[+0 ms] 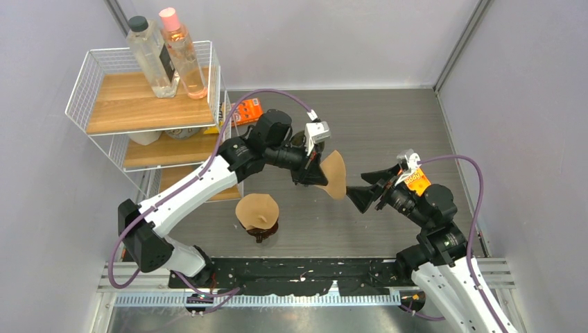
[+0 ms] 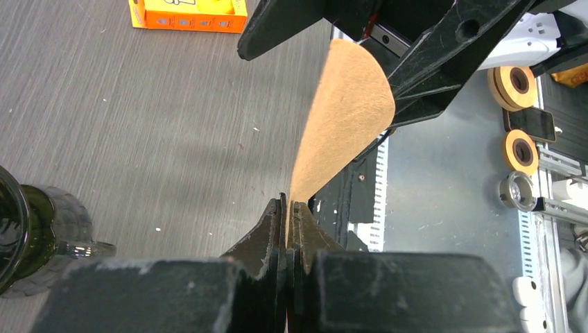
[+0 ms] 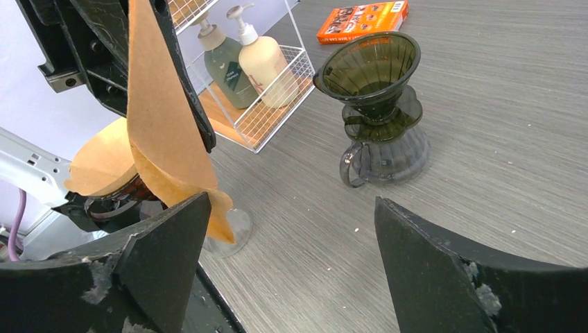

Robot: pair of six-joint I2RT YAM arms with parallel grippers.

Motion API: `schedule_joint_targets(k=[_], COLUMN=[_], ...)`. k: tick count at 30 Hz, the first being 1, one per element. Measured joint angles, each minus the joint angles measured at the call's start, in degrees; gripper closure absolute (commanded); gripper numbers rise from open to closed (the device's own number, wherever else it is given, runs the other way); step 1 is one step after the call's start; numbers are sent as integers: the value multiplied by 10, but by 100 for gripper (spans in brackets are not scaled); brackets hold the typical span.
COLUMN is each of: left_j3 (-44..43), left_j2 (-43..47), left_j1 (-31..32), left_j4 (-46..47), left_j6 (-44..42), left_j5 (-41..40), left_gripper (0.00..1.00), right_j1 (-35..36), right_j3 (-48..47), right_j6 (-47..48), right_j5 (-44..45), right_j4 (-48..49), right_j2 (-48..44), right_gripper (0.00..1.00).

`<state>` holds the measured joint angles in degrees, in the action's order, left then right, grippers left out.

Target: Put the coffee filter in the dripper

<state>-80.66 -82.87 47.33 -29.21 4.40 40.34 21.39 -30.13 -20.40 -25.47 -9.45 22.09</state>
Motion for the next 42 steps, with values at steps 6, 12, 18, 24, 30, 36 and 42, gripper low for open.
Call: schedule_joint_targets(k=[6, 12, 18, 24, 30, 36, 42], left_j3=[-1, -2, -2, -2, 13, 23, 23], left_j2=[0, -2, -5, -5, 0, 2, 2], left_j1=[-3, -6, -6, -6, -5, -3, -1], left_j4=[-2, -2, -2, 0, 7, 11, 15], left_j6=[20, 33, 42, 36, 11, -2, -6], left_j5=[-2, -2, 2, 48, 89, 112, 128], left_gripper=[100, 100, 100, 100, 100, 100, 100], right_j1=[0, 0, 0, 0, 0, 0, 0], right_j3=[6, 13, 22, 32, 32, 32, 32], right_j6=[-10, -14, -22, -32, -39, -45, -59], right_j5=[2, 3, 3, -1, -24, -97, -150], right_j4=[0, 0, 7, 48, 95, 140, 184], right_j2=[-9, -15, -20, -5, 25, 56, 81], right_gripper=[5, 4, 5, 5, 4, 1, 12])
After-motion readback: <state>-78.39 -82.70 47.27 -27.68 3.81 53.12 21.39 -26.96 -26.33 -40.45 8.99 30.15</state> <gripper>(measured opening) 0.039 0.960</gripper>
